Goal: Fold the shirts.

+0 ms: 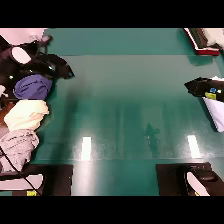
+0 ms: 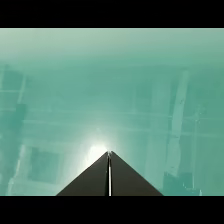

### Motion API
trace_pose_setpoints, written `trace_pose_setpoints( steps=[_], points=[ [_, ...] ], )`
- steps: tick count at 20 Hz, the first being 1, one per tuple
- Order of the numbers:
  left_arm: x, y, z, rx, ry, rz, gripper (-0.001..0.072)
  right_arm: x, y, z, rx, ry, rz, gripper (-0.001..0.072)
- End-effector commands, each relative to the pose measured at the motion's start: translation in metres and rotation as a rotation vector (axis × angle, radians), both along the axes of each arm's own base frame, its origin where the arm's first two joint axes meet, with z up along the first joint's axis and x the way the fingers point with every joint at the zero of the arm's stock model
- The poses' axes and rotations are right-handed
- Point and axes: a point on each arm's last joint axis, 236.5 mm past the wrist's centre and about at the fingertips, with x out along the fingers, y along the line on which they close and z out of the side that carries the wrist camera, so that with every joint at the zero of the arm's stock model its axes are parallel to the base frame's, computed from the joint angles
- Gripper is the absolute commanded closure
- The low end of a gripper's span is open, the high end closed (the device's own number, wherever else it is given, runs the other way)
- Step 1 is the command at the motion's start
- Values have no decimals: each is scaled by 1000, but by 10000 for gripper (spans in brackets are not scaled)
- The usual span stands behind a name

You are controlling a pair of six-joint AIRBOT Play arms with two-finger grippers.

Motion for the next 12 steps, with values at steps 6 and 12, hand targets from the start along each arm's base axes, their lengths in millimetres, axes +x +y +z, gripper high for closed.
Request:
trace_pose_setpoints(
  steps=[6,12],
  points=[
    [83,167,-14,198,-221,286,1,-4,2,-4,0,22,9,696],
    [106,179,-74,253,-209,253,1,-10,3,-9,29,68,-9,696]
  ],
)
